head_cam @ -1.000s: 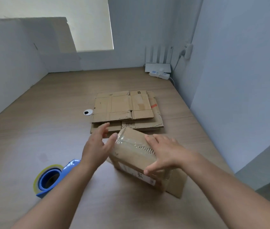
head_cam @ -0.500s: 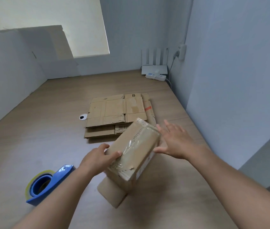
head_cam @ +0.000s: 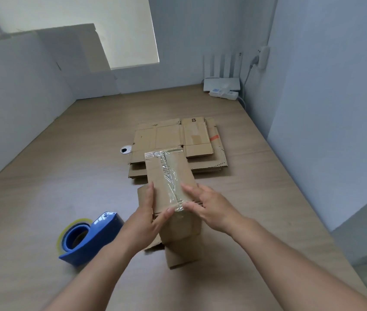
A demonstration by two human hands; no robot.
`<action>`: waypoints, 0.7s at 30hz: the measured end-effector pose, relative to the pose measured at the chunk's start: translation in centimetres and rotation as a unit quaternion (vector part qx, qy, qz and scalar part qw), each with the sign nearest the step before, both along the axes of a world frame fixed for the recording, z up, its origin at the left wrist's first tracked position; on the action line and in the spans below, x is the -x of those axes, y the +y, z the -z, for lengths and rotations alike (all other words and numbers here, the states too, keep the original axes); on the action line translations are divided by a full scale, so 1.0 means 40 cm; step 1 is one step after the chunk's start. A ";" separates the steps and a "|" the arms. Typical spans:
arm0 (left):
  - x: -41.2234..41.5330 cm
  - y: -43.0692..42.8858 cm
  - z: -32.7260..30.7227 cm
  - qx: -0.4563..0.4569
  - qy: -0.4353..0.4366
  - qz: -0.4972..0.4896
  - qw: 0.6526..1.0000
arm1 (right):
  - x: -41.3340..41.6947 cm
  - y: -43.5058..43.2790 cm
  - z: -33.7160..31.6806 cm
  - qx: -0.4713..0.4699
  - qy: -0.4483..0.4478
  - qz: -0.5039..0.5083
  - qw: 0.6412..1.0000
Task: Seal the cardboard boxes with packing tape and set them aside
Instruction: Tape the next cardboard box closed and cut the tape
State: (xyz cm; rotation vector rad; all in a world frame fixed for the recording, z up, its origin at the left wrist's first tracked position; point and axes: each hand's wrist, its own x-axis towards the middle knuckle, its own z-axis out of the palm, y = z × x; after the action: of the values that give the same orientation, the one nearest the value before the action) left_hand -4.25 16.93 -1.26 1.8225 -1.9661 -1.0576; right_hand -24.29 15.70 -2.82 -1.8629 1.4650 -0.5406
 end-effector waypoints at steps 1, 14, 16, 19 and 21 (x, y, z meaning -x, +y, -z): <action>-0.009 -0.001 0.004 -0.006 -0.022 0.010 1.000 | -0.009 -0.005 0.008 0.002 0.006 -0.009 1.000; -0.082 -0.035 0.021 -0.006 -0.050 0.055 0.997 | -0.074 0.009 0.050 0.065 0.082 0.011 0.994; -0.088 -0.039 0.026 0.001 -0.047 0.063 0.997 | -0.077 0.017 0.044 0.062 0.088 0.017 0.994; -0.115 -0.025 0.023 -0.015 0.023 0.067 0.997 | -0.073 0.028 0.032 0.050 0.124 0.032 0.991; -0.157 -0.016 0.025 0.009 0.067 0.022 0.997 | -0.067 0.030 0.021 0.040 0.153 0.042 0.986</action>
State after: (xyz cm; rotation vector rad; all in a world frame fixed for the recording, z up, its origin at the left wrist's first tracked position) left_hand 2.04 16.29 -2.25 1.6607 -1.9383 -1.1406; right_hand -21.62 16.89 -3.67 -2.0226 1.7498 -0.3673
